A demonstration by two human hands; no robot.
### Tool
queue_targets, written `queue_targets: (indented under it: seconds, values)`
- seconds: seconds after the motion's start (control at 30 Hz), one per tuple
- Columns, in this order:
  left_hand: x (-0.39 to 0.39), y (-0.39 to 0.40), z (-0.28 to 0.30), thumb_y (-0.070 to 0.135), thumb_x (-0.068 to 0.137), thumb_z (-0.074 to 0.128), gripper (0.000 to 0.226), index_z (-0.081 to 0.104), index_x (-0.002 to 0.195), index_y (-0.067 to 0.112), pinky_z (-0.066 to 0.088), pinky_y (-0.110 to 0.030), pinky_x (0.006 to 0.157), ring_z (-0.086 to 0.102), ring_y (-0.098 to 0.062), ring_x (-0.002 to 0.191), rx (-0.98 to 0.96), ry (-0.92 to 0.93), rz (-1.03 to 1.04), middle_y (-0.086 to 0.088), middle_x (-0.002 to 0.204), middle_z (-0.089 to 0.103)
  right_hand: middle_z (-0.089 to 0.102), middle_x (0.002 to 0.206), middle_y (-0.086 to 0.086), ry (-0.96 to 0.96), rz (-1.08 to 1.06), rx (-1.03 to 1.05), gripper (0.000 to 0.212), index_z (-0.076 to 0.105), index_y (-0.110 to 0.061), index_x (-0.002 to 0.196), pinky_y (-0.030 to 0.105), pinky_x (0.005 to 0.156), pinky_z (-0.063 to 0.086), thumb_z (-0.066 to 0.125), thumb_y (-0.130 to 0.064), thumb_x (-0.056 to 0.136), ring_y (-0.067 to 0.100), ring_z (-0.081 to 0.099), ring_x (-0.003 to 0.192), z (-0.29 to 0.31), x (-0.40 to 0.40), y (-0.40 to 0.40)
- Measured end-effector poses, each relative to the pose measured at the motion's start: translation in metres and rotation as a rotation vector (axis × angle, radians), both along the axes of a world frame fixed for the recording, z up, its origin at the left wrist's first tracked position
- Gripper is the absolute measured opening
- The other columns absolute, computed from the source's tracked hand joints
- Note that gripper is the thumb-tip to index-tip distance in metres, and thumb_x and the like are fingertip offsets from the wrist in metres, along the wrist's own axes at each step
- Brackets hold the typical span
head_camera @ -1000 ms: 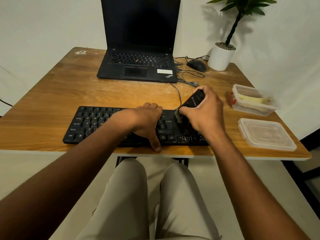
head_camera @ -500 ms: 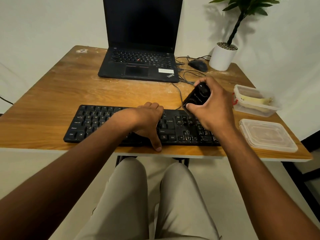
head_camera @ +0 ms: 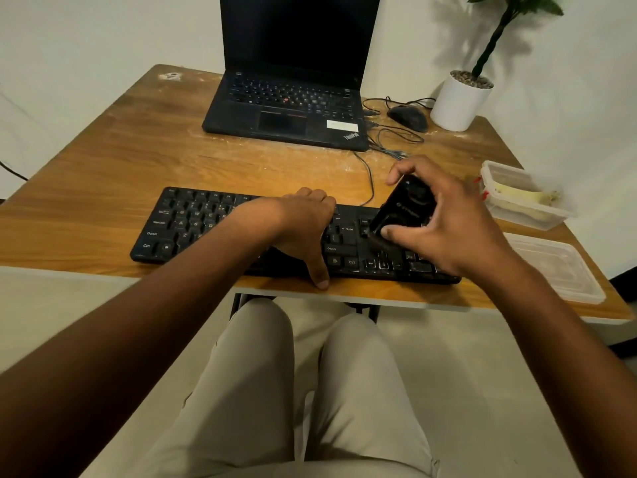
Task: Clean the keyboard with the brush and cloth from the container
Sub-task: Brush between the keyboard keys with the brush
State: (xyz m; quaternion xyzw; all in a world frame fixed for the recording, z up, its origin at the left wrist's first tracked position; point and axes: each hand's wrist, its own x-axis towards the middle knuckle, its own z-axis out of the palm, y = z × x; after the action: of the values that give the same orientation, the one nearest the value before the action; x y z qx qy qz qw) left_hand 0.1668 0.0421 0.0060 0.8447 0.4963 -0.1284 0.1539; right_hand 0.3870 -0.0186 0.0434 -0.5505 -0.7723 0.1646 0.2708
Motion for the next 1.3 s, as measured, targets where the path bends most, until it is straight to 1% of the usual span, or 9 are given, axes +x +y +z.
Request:
queue_targets:
  seconds: [0.07,0.13,0.3,0.6,0.73,0.87,1.0,1.13,1.3]
  values:
    - [0.0,-0.001,0.001,0.062,0.057,0.092,0.132,0.022,0.159,0.018,0.036,-0.049,0.119,0.03,-0.024,0.143,-0.002,0.002,0.0,-0.002,0.156,0.032,0.057,0.101,-0.024,0.071,-0.101,0.079,0.059,0.055,-0.038,0.116,0.004,0.062,0.048,0.089,-0.017,0.073,-0.013,0.057,0.086,0.002,-0.004,0.015]
    - [0.001,-0.002,0.002,0.062,0.056,0.093,0.132,0.022,0.158,0.018,0.036,-0.049,0.119,0.03,-0.024,0.143,-0.006,0.005,0.002,-0.002,0.156,0.032,0.056,0.098,-0.024,0.144,-0.215,0.098,0.056,0.056,-0.034,0.114,0.001,0.059,0.042,0.089,-0.019,0.071,-0.012,0.054,0.085,-0.005,-0.012,0.031]
    - [0.001,-0.001,0.002,0.062,0.056,0.093,0.131,0.023,0.157,0.017,0.035,-0.049,0.119,0.029,-0.024,0.143,-0.009,0.0,-0.002,-0.002,0.155,0.032,0.06,0.095,-0.015,0.216,-0.364,0.0,0.053,0.058,-0.029,0.108,0.02,0.062,0.049,0.091,-0.02,0.067,0.011,0.062,0.089,-0.028,-0.015,0.049]
    - [-0.001,0.001,-0.001,0.063,0.056,0.093,0.129,0.025,0.156,0.017,0.035,-0.048,0.119,0.03,-0.025,0.142,-0.007,-0.01,-0.007,-0.003,0.154,0.033,0.065,0.095,-0.004,0.135,-0.401,-0.162,0.053,0.06,-0.029,0.102,0.033,0.065,0.056,0.094,-0.025,0.061,0.017,0.064,0.083,-0.018,0.003,0.023]
    - [0.0,0.0,0.001,0.062,0.057,0.092,0.13,0.023,0.158,0.016,0.035,-0.049,0.12,0.029,-0.025,0.143,-0.012,-0.004,-0.006,-0.003,0.156,0.031,0.061,0.093,-0.011,0.184,-0.485,-0.091,0.056,0.059,-0.027,0.109,0.024,0.06,0.045,0.093,-0.027,0.065,0.003,0.056,0.079,-0.011,-0.006,0.039]
    - [0.0,-0.001,0.0,0.063,0.057,0.092,0.134,0.02,0.159,0.016,0.034,-0.049,0.12,0.029,-0.024,0.144,-0.012,0.0,-0.005,-0.002,0.157,0.031,0.064,0.093,-0.009,0.221,-0.533,-0.059,0.054,0.059,-0.025,0.108,0.02,0.057,0.044,0.092,-0.028,0.066,0.005,0.06,0.078,-0.024,-0.023,0.046]
    - [0.0,0.0,0.001,0.062,0.056,0.093,0.132,0.023,0.158,0.018,0.036,-0.049,0.119,0.03,-0.024,0.142,-0.018,-0.007,0.002,-0.002,0.155,0.033,0.058,0.085,-0.014,0.123,-0.464,-0.074,0.046,0.057,-0.025,0.103,0.025,0.057,0.044,0.089,-0.028,0.069,0.002,0.055,0.073,-0.024,-0.022,0.033]
    - [0.0,0.001,-0.001,0.062,0.056,0.093,0.131,0.023,0.158,0.017,0.036,-0.049,0.119,0.03,-0.024,0.142,-0.012,-0.002,-0.007,-0.002,0.154,0.033,0.06,0.092,-0.008,0.03,-0.414,-0.185,0.05,0.059,-0.027,0.103,0.031,0.064,0.05,0.092,-0.03,0.066,0.011,0.058,0.079,-0.016,-0.009,0.025]
    - [0.0,0.001,0.0,0.062,0.057,0.092,0.131,0.022,0.158,0.016,0.035,-0.05,0.12,0.029,-0.025,0.144,-0.016,-0.001,-0.002,-0.003,0.156,0.032,0.062,0.094,-0.012,0.184,-0.496,-0.085,0.047,0.063,-0.026,0.102,0.03,0.068,0.051,0.091,-0.026,0.064,0.012,0.059,0.085,-0.005,0.003,0.038]
